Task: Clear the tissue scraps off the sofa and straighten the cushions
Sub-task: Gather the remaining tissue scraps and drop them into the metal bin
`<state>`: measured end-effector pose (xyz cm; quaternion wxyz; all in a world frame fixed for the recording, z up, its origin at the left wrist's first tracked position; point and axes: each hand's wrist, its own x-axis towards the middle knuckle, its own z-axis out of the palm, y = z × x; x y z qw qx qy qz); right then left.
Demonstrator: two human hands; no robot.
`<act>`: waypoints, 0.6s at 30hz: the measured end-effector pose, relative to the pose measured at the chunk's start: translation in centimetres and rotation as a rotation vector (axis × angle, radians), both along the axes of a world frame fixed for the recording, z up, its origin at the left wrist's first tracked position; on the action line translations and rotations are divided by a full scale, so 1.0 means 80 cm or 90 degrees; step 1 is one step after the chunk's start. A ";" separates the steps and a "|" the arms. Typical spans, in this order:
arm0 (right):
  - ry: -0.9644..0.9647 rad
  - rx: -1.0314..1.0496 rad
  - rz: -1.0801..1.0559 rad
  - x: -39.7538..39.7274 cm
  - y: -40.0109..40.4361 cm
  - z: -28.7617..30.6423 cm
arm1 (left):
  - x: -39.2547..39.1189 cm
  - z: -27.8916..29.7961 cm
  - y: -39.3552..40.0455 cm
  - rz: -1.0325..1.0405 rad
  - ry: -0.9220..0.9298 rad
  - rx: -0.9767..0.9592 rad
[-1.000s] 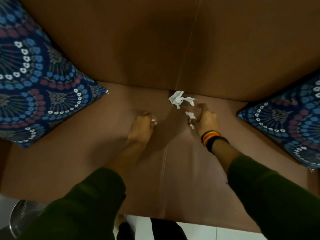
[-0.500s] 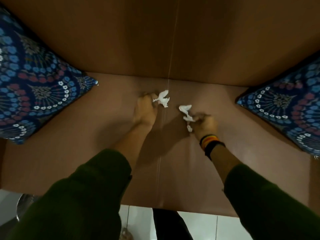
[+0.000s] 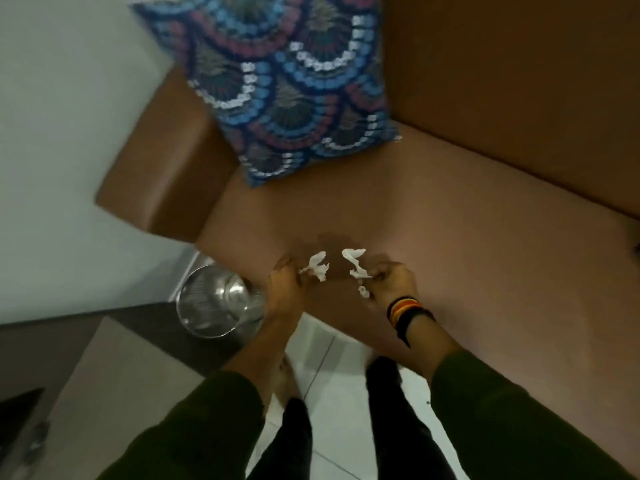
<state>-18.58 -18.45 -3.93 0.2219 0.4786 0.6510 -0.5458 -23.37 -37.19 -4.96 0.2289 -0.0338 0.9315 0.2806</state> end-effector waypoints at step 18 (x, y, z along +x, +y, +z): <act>-0.041 0.057 0.385 -0.095 -0.427 -0.197 | 0.001 -0.180 -0.351 0.195 -0.146 -0.012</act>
